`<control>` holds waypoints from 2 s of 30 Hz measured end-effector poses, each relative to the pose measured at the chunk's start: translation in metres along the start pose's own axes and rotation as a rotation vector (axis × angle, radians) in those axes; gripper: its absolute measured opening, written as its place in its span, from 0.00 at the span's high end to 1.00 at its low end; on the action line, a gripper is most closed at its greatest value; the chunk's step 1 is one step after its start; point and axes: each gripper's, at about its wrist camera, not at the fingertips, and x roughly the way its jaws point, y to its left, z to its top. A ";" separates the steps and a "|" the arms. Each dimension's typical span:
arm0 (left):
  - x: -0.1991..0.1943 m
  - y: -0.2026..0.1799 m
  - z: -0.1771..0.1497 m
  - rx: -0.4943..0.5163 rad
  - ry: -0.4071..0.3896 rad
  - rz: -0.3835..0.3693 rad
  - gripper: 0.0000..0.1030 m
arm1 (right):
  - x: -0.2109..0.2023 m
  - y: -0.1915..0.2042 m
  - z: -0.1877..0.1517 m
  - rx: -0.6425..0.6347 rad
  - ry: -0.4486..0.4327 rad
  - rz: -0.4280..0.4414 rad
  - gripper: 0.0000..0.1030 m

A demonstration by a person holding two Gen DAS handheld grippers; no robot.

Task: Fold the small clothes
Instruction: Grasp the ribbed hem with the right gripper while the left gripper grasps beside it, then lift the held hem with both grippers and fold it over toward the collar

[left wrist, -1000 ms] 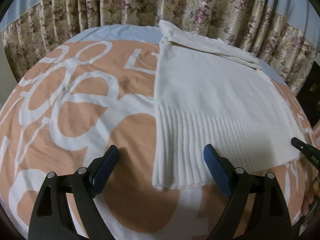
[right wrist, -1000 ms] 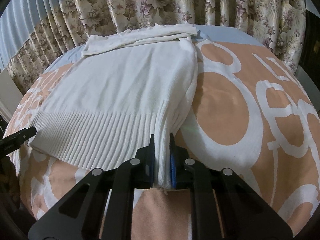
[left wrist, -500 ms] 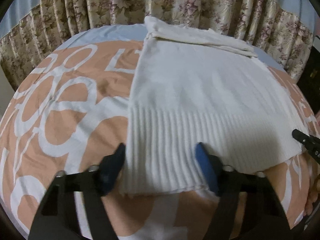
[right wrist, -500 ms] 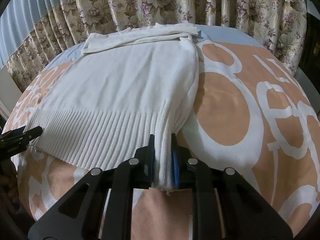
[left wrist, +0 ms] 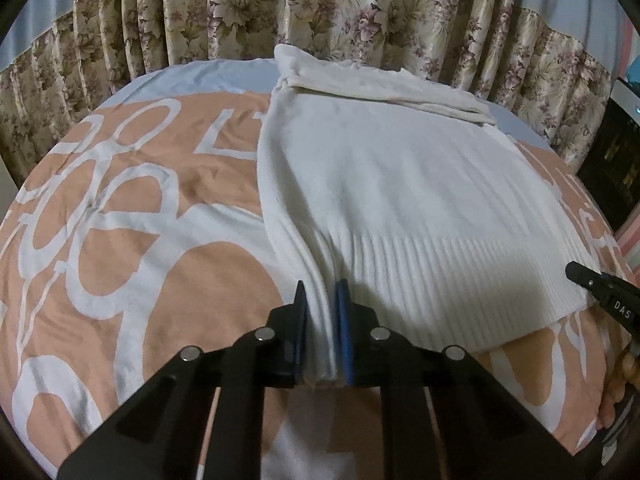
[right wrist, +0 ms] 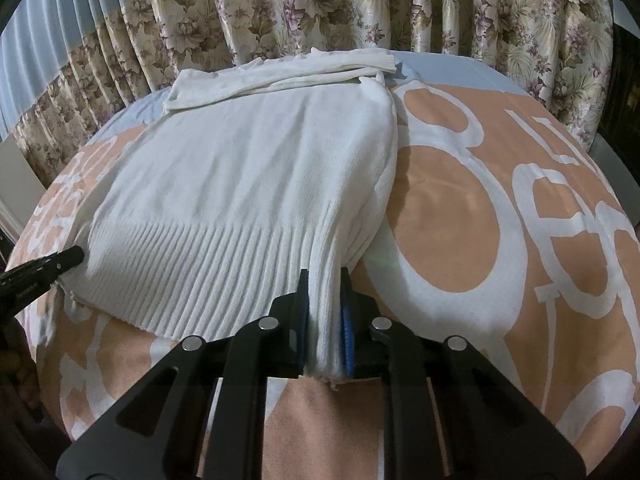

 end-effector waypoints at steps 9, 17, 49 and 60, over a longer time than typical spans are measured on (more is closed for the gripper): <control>-0.015 -0.003 0.002 0.013 -0.010 0.031 0.87 | -0.015 0.002 -0.006 0.033 -0.041 0.024 0.90; -0.024 -0.005 0.000 0.015 0.009 0.064 0.87 | -0.031 0.012 -0.011 0.011 -0.038 0.022 0.91; -0.067 -0.010 0.046 -0.014 -0.105 0.087 0.87 | -0.080 0.024 0.038 0.011 -0.134 0.036 0.90; -0.035 -0.014 0.129 0.004 -0.116 0.079 0.87 | -0.051 0.014 0.109 0.029 -0.123 0.050 0.90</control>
